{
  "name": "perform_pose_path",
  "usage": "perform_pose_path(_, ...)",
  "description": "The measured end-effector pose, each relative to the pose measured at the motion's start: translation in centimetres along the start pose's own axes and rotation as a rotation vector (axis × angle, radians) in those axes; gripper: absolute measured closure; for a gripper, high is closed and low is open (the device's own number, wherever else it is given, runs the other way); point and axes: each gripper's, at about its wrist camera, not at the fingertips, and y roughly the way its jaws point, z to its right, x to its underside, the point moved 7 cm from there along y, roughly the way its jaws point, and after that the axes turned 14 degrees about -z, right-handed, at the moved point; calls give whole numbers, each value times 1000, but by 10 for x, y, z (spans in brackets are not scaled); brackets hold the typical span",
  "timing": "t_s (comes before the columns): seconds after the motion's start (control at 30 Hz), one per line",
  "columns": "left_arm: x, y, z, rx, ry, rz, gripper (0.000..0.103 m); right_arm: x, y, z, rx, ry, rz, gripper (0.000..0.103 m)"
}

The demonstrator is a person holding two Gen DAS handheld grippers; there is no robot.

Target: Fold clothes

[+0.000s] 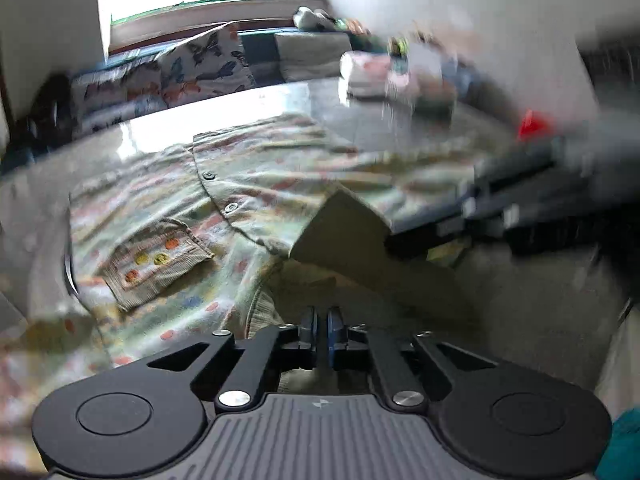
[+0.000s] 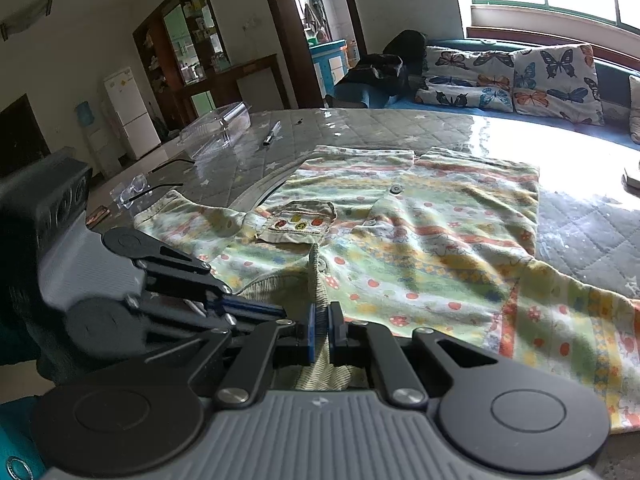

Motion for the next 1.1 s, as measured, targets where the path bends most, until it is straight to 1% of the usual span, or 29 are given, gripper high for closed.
perform_pose_path(0.1,-5,-14,-4,112,-82,46,98,0,-3,1,1,7,8,98)
perform_pose_path(0.2,-3,-8,0,143,-82,27,98,-1,-6,0,-1,6,14,98)
perform_pose_path(0.27,0,0,2,145,-75,6,98,-1,-7,-3,-2,-5,14,98)
perform_pose_path(0.43,6,7,3,153,-56,-13,97,-2,-6,-12,-7,-41,5,98)
perform_pose_path(0.53,10,10,5,158,-35,-24,93,-3,-2,-18,-16,-70,-13,98)
perform_pose_path(0.67,24,-7,9,157,9,-19,86,0,10,-29,-26,-138,-62,98)
perform_pose_path(0.73,30,-21,8,157,17,-3,84,0,12,-30,-21,-147,-68,98)
perform_pose_path(0.8,32,-35,1,146,8,22,77,-1,13,-29,-14,-147,-68,97)
perform_pose_path(0.87,33,-47,-8,128,-12,48,76,-1,13,-29,-7,-147,-68,97)
perform_pose_path(0.93,29,-54,-18,106,-48,71,76,-1,14,-28,0,-147,-69,94)
perform_pose_path(1.0,21,-58,-25,87,-75,99,76,-2,15,-28,7,-147,-69,93)
perform_pose_path(1.1,8,-55,-29,94,-113,135,77,-2,16,-27,18,-148,-69,93)
